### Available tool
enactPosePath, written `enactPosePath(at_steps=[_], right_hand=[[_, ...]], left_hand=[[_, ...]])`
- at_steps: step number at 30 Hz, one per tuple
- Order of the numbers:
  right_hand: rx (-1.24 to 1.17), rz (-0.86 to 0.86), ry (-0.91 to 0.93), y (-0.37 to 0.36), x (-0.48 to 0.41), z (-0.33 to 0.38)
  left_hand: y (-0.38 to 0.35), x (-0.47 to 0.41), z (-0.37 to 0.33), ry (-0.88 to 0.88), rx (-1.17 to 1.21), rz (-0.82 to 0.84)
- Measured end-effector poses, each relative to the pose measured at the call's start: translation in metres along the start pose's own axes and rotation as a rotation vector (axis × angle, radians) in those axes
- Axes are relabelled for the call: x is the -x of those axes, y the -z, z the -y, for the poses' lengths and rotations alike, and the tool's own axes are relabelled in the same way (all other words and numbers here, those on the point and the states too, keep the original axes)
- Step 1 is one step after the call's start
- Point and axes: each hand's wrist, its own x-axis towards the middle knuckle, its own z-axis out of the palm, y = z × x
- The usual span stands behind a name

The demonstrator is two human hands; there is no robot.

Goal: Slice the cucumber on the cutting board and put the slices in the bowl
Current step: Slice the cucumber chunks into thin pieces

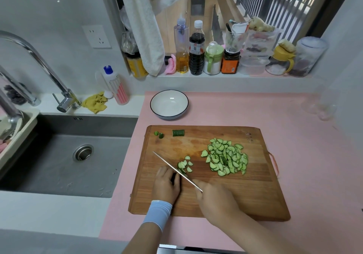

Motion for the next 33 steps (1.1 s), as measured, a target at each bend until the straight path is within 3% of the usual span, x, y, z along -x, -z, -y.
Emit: enactPosePath(at_steps=[17, 33], right_hand=[[0.021, 0.076, -0.022, 0.002, -0.021, 0.015], [-0.012, 0.035, -0.002, 0.007, 0.005, 0.006]], left_hand=[[0.002, 0.003, 0.001, -0.001, 0.005, -0.007], [0.002, 0.002, 0.001, 0.008, 0.015, 0.008]])
